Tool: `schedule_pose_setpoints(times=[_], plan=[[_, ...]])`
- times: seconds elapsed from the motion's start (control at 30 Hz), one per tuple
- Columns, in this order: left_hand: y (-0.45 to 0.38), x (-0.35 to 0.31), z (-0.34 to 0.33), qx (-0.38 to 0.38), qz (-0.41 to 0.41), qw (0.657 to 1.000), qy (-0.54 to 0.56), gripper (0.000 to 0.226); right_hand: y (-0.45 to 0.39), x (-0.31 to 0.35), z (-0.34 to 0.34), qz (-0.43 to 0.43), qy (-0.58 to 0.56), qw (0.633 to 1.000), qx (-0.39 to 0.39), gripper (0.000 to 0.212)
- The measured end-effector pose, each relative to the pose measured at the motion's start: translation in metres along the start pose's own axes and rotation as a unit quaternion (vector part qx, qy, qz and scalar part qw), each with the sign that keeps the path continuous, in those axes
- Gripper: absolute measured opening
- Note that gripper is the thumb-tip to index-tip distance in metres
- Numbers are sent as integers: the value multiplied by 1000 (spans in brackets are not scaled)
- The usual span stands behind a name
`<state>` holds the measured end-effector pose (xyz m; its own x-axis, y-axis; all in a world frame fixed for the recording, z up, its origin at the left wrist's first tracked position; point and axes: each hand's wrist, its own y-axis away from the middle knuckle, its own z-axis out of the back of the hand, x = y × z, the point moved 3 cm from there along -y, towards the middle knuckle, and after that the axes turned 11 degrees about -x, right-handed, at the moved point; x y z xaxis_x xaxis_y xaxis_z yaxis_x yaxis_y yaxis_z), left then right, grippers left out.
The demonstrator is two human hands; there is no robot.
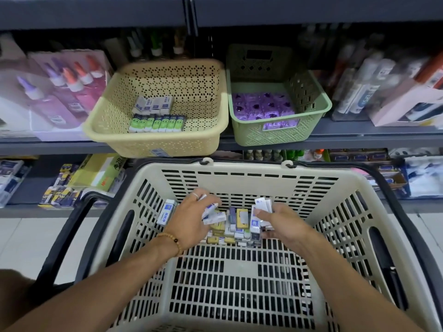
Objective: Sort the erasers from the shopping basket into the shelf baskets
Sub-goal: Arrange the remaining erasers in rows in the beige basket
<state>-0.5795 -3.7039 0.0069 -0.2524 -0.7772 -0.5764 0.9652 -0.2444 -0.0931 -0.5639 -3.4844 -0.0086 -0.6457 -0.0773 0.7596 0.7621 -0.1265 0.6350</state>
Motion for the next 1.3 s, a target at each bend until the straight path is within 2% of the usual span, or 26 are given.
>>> schedule_pose_setpoints(times=[0.1, 0.17, 0.23, 0.5, 0.7, 0.9, 1.07, 1.17, 1.2, 1.3], plan=[[3, -10, 14, -10, 97, 985, 144, 54, 19, 19, 1, 18, -95, 994, 41, 11], [8, -16, 27, -7, 166, 951, 260, 59, 34, 34, 0, 47, -130, 988, 65, 13], [14, -22, 44, -13, 195, 918, 344, 61, 51, 52, -6, 83, -136, 984, 82, 19], [26, -42, 128, -62, 154, 872, 461, 60, 109, 138, -57, 240, -64, 964, 94, 13], [23, -29, 185, -77, 158, 817, 549, 62, 101, 210, -90, 313, -47, 948, 17, 8], [-8, -4, 231, -128, 140, 763, 618, 60, 36, 260, -123, 268, -1, 962, -50, 4], [-44, 14, 247, -159, 125, 755, 624, 58, -28, 281, -142, 216, 17, 966, -140, 14], [-56, 27, 245, -141, 131, 742, 642, 57, -59, 294, -148, 213, 94, 959, -164, 9], [-58, 30, 245, -132, 134, 741, 645, 57, -69, 296, -149, 203, 123, 958, -163, 5], [-67, 42, 246, -114, 145, 732, 656, 57, -94, 295, -158, 172, 176, 962, -118, 11]])
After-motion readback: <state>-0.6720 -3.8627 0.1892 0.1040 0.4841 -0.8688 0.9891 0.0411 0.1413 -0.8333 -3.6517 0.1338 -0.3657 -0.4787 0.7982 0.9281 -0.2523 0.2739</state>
